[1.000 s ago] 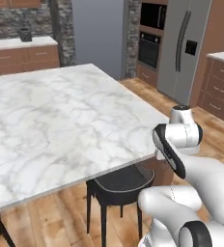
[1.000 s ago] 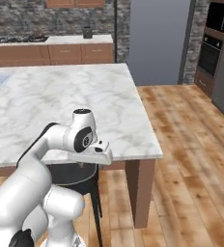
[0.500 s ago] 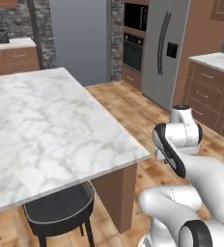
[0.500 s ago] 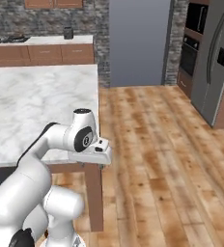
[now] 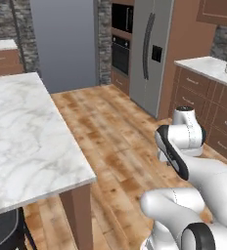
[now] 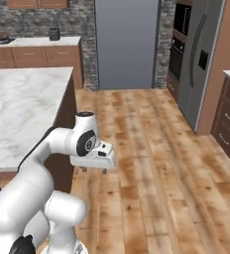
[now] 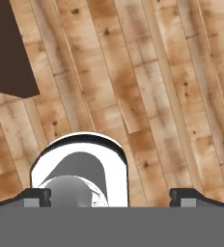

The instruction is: Take the chicken drumsticks from the pan and place one on each plate on the dining counter.

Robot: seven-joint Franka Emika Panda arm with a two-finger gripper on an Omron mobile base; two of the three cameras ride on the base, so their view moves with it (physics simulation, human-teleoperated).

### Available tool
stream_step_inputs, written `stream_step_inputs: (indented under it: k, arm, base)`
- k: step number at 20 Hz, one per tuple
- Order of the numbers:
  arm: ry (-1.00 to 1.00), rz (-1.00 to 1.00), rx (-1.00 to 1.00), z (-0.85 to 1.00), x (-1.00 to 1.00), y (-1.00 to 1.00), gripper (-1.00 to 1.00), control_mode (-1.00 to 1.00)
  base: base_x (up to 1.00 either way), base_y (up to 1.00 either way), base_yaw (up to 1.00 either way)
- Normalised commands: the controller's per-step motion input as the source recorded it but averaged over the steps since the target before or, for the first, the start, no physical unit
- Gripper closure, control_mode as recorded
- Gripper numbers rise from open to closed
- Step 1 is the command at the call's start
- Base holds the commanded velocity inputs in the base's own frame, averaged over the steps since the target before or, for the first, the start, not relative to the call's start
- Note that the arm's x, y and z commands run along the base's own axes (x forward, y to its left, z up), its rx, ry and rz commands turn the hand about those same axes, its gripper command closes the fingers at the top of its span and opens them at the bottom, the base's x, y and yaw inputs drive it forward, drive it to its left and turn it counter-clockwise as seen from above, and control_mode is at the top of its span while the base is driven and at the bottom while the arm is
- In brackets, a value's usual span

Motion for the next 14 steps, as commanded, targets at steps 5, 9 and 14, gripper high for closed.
stream_step_inputs:
  k: [5, 9, 14]
  arm:
    - [0.00, 0.00, 0.00, 0.00, 0.00, 0.00, -1.00, 1.00]
    - [0.00, 0.00, 0.00, 0.00, 0.00, 0.00, -1.00, 1.00]
    - [0.00, 0.00, 0.00, 0.00, 0.00, 0.00, -1.00, 1.00]
  base:
    - [0.73, -0.59, 0.26]
    - [1.00, -0.19, 0.17]
    - [1.00, -0.02, 0.03]
